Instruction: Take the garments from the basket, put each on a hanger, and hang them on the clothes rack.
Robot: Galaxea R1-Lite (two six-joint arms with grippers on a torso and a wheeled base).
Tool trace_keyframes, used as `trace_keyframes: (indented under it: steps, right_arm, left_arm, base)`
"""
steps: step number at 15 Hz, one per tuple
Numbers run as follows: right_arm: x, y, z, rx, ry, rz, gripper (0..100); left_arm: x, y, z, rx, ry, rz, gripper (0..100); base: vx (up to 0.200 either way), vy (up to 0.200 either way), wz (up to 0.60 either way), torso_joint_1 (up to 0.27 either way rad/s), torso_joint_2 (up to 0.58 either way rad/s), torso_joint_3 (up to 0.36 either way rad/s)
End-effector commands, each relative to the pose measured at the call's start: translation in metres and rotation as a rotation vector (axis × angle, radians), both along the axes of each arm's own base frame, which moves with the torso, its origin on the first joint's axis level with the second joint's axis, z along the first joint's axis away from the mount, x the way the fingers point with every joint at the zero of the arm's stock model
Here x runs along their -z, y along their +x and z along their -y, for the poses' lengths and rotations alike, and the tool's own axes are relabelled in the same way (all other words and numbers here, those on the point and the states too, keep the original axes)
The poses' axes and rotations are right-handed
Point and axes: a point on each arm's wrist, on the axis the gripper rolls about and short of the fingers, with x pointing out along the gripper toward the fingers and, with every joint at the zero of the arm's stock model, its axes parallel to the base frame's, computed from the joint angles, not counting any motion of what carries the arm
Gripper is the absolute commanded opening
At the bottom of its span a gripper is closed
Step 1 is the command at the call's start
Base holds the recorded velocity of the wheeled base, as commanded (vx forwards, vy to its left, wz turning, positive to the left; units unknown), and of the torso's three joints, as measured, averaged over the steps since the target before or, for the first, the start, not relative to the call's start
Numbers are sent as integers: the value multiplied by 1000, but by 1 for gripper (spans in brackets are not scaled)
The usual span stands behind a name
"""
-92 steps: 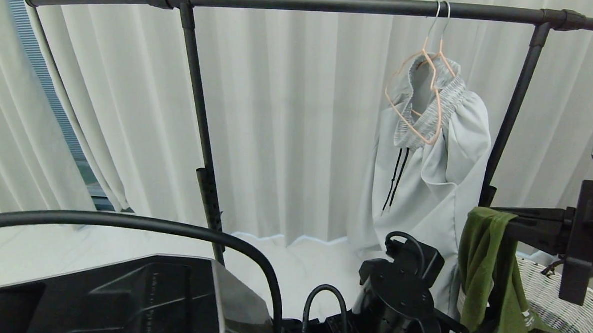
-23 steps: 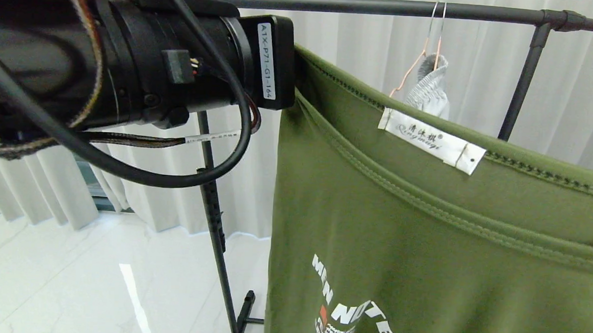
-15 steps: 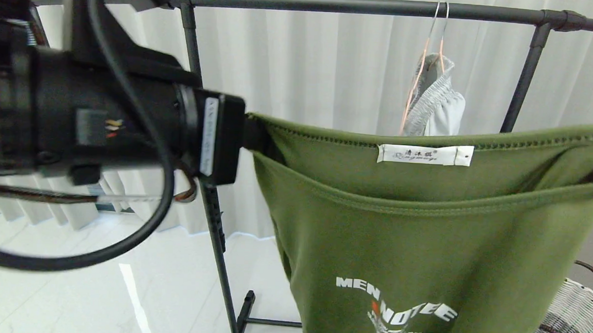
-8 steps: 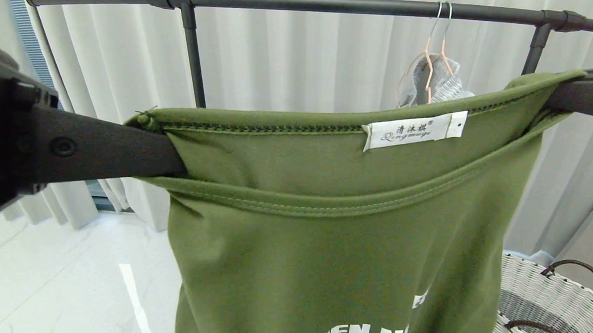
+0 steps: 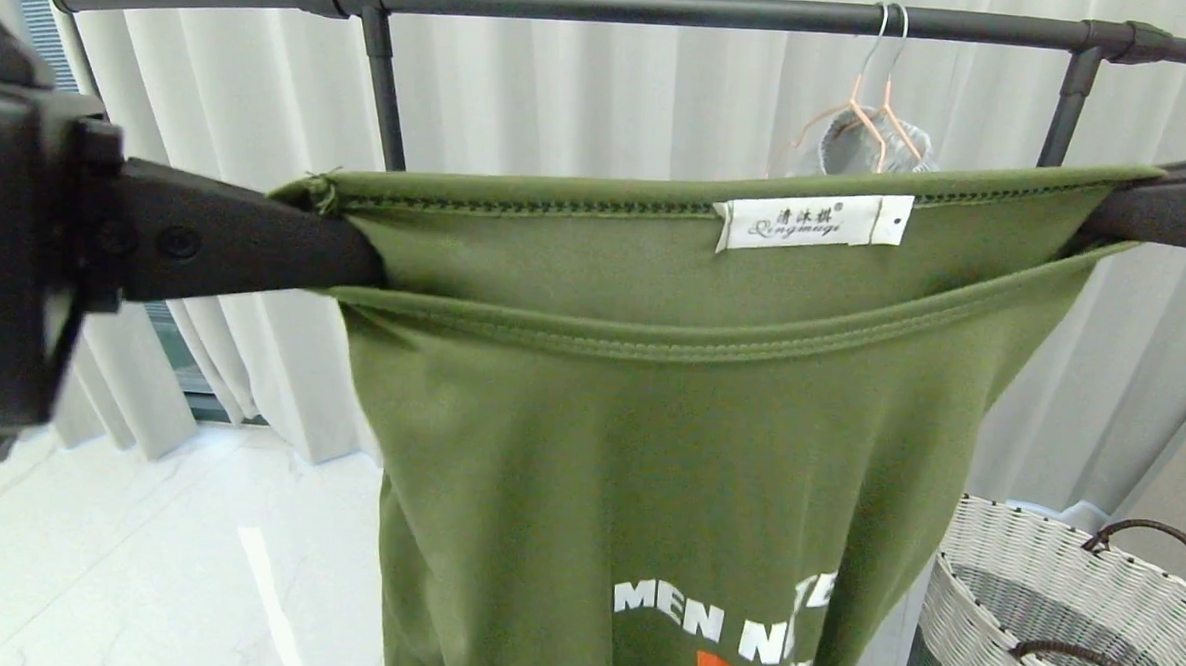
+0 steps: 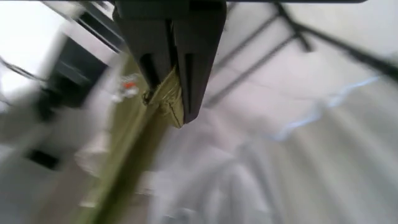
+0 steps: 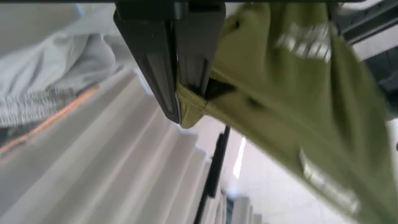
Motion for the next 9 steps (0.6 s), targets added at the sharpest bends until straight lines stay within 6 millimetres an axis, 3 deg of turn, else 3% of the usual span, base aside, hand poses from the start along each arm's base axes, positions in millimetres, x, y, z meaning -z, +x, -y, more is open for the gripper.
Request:
trace_keyframes:
  steps: [1, 5, 6, 9]
  right_arm:
    - [-8, -3, 6, 16, -3, -2, 0]
    - [-3, -1, 4, 14, -16, -18, 0]
    - [-3, -1, 4, 14, -17, -20, 100]
    - [5, -3, 5, 9, -36, -42, 100]
  left_arm:
    - [3, 20, 17, -64, 49, -4, 0]
    - [4, 21, 19, -73, 55, -4, 0]
    - [4, 21, 19, -70, 54, -3, 0]
    - [5, 22, 21, -71, 51, -2, 0]
  base:
    - [0, 0, 0, 0, 0, 0]
    - [0, 0, 0, 0, 0, 0]
    - [0, 0, 0, 0, 0, 0]
    - [0, 0, 0, 0, 0, 0]
